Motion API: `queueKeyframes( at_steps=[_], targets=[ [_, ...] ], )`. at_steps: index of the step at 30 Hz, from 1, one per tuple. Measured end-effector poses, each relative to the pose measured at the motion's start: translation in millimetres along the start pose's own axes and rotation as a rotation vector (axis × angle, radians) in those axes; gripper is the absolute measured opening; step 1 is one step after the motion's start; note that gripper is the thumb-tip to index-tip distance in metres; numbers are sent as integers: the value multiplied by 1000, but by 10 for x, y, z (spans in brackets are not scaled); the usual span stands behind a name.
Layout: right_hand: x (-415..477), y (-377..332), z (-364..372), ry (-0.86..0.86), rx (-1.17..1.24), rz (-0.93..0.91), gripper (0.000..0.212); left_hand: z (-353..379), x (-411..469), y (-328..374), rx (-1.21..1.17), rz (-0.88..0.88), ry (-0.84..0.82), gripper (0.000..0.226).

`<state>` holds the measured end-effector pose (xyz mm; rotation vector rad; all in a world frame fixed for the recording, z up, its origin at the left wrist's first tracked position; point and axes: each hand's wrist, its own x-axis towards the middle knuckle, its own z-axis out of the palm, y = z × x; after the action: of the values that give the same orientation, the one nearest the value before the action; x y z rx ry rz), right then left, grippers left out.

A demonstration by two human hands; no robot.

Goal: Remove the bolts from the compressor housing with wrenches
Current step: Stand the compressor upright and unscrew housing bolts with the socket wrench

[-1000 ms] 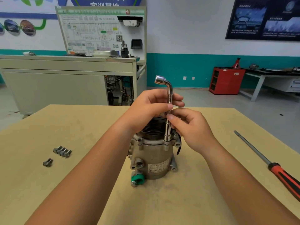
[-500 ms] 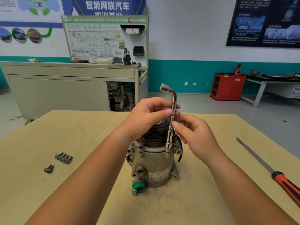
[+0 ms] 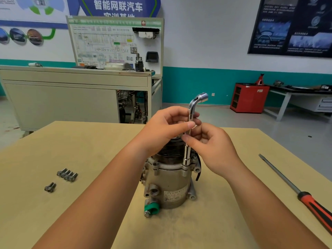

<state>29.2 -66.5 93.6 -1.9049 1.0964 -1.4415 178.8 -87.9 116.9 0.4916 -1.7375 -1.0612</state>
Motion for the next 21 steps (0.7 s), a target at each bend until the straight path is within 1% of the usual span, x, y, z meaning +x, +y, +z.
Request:
queueKeyframes(
  at_steps=[3, 6, 8, 10, 12, 14, 18, 21],
  targets=[
    [-11, -16, -28, -84, 78, -3, 14, 30, -19, 15, -100, -20, -41, 24],
    [-9, 3, -55, -108, 71, 3, 12, 39, -18, 16, -124, -36, -25, 25],
    [-6, 18, -66, -115, 39, 0, 8, 30, -15, 10, -104, -29, 1, 25],
    [-4, 31, -74, -110, 4, -3, 10, 15, -16, 7, -30, -15, 40, 25],
    [-2, 31, -83, -88, -16, 2, 10, 6, -10, 4, 17, -9, 50, 25],
    [-3, 24, -84, -44, -45, 13, 10, -1, 1, -13, 9, 5, 51, 26],
    [-29, -20, -36, 28, -259, -25, 25, -5, 11, -34, 41, 10, 34, 14],
    [-40, -21, 0, 87, -275, -49, 29, -2, 10, -42, 59, 7, 10, 19]
  ],
)
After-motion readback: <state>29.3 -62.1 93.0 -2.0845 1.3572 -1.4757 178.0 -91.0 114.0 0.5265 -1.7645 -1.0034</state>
